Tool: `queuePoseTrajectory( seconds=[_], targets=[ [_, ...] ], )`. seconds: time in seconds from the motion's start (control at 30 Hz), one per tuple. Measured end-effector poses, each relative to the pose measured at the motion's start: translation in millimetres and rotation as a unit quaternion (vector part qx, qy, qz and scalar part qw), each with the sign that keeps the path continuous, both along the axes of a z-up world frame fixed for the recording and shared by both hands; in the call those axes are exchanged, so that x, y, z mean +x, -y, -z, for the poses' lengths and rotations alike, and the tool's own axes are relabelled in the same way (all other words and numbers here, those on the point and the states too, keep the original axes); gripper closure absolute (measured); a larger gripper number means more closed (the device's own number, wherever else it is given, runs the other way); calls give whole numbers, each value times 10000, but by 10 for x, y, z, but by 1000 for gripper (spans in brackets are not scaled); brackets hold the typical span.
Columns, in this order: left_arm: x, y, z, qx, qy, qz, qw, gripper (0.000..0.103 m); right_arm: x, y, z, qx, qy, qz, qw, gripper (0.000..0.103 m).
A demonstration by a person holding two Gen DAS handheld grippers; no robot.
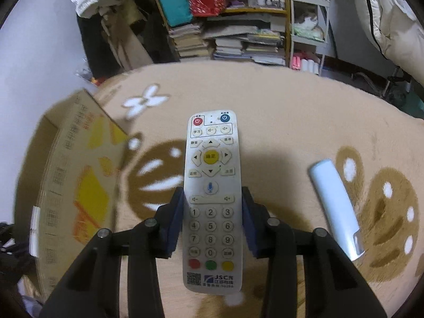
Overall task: Organize rigid objects
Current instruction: 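Carry the white remote into the box with the right tool and release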
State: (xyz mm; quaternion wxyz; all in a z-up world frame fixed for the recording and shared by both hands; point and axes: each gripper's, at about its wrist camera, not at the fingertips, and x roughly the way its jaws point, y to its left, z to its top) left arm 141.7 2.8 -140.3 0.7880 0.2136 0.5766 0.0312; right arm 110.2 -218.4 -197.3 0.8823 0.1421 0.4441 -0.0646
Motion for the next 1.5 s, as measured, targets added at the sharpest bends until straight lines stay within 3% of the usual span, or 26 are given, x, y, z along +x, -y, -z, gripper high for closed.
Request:
queuePoseTrajectory(
  seconds=[0.27, 0.5, 0.93, 1.5],
  targets=[
    [-12, 19, 13, 68, 3, 16, 10000, 78, -48, -420, -499, 105, 568, -431, 9974, 60],
    [-23, 25, 13, 88, 8, 23, 10000, 78, -71, -866, -700, 114, 824, -959, 9919, 60],
    [-27, 28, 13, 79, 6, 20, 10000, 78, -134, -1380, -672, 212, 751, -1713, 9821, 60],
    [-1, -19, 8, 21, -10, -18, 10000, 78, -199, -1515, -581, -11, 599, -1880, 9804, 60]
  ],
)
